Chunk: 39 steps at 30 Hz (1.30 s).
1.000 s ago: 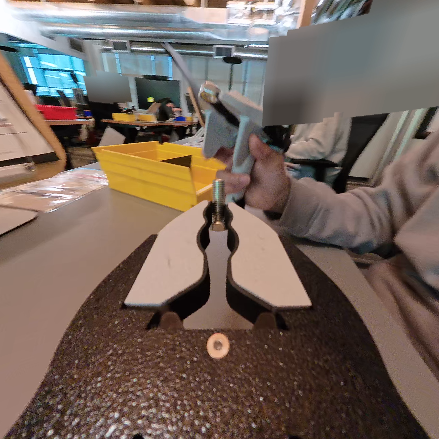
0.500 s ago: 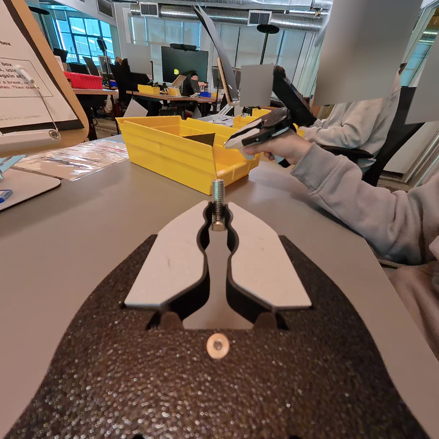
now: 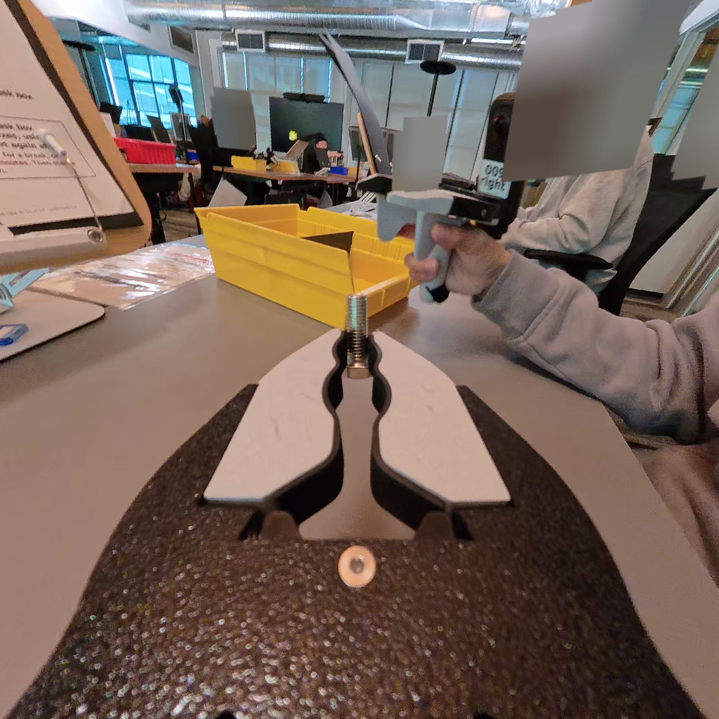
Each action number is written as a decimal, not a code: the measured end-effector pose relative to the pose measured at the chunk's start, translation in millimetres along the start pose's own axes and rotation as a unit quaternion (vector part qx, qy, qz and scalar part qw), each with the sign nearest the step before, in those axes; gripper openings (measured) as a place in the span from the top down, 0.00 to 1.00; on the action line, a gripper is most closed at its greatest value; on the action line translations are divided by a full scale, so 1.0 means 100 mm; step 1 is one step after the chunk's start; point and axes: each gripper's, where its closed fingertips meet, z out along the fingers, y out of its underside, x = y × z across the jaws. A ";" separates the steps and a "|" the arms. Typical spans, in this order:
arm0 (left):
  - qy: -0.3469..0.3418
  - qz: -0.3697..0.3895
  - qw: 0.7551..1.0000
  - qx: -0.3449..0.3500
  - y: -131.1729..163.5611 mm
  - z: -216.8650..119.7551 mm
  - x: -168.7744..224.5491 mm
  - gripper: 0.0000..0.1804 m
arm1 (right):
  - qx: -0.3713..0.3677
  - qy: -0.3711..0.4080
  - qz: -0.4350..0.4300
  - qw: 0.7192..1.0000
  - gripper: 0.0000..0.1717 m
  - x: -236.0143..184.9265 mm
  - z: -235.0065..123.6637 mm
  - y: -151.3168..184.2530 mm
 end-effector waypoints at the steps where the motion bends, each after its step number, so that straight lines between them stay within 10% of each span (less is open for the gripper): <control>1: 0.010 0.007 1.000 0.008 -0.03 0.01 0.04 0.95 | 0.005 -0.064 0.012 0.998 0.77 -0.30 0.15 0.01; 8: 0.044 0.049 0.998 0.008 -0.05 0.07 0.23 0.95 | 0.000 -0.207 0.024 0.978 0.81 -1.31 0.63 0.20; 20: 0.007 0.066 0.998 0.024 -0.09 0.09 0.16 0.90 | 0.001 -0.180 -0.013 0.984 0.95 -1.27 0.69 0.22; 26: -0.042 0.080 0.996 0.018 -0.11 -0.04 -0.03 0.87 | -0.080 0.084 -0.159 0.981 0.95 0.06 0.42 -0.06; 31: -0.056 0.079 0.995 0.005 -0.09 -0.08 -0.11 0.87 | -0.342 0.273 -0.271 0.857 0.95 1.69 -0.09 -0.01; 39: -0.071 0.096 0.992 -0.034 0.01 -0.07 -0.16 0.87 | -0.601 0.273 -0.164 0.734 0.92 2.89 -0.61 0.81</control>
